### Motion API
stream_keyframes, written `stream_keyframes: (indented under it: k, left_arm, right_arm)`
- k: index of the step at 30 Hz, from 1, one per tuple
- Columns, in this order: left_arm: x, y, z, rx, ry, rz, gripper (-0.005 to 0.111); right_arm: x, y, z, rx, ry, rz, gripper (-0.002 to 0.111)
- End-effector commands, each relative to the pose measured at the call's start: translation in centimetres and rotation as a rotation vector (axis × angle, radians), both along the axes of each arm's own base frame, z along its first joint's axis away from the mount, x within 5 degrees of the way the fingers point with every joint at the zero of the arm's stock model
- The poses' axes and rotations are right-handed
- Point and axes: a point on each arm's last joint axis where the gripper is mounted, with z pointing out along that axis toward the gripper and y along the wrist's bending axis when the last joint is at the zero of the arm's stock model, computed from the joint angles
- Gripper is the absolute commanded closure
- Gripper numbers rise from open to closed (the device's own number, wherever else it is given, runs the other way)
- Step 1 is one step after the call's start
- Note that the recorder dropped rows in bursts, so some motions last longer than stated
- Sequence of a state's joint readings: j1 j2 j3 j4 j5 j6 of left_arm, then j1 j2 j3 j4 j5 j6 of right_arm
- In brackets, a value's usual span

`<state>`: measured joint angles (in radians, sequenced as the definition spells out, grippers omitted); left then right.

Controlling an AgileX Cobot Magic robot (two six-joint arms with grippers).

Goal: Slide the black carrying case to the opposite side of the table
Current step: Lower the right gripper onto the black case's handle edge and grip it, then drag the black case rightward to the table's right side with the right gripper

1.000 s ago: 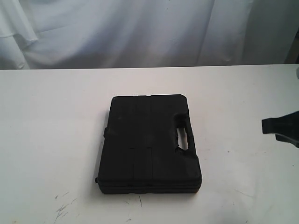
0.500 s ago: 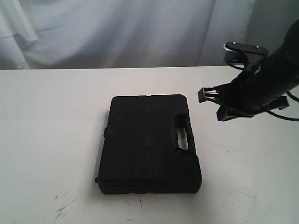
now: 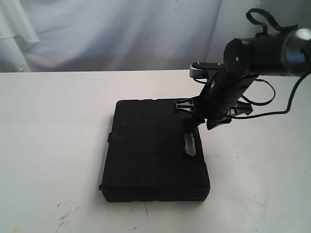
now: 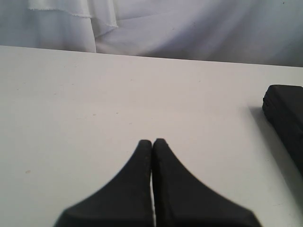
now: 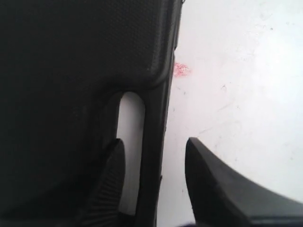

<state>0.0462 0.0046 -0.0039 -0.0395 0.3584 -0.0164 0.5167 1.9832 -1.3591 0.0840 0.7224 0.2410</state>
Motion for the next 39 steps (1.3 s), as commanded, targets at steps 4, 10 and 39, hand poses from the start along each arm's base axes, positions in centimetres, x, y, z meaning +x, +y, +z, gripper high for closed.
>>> stream_keyframes:
  k: [4, 10, 39]
  left_arm:
    - [0.0, 0.0, 0.0, -0.002, -0.016, 0.001, 0.107]
    - [0.0, 0.0, 0.0, -0.002, -0.016, 0.001, 0.107]
    - [0.0, 0.0, 0.0, -0.002, -0.016, 0.001, 0.107]
  right_arm:
    - [1.8, 0.9, -2.2, -0.022, -0.002, 0.006, 0.069]
    - [2.6, 1.4, -3.7, -0.033, 0.018, 0.006, 0.07]
    - [4.7, -10.1, -2.2, -0.37, 0.143, -0.03, 0.108]
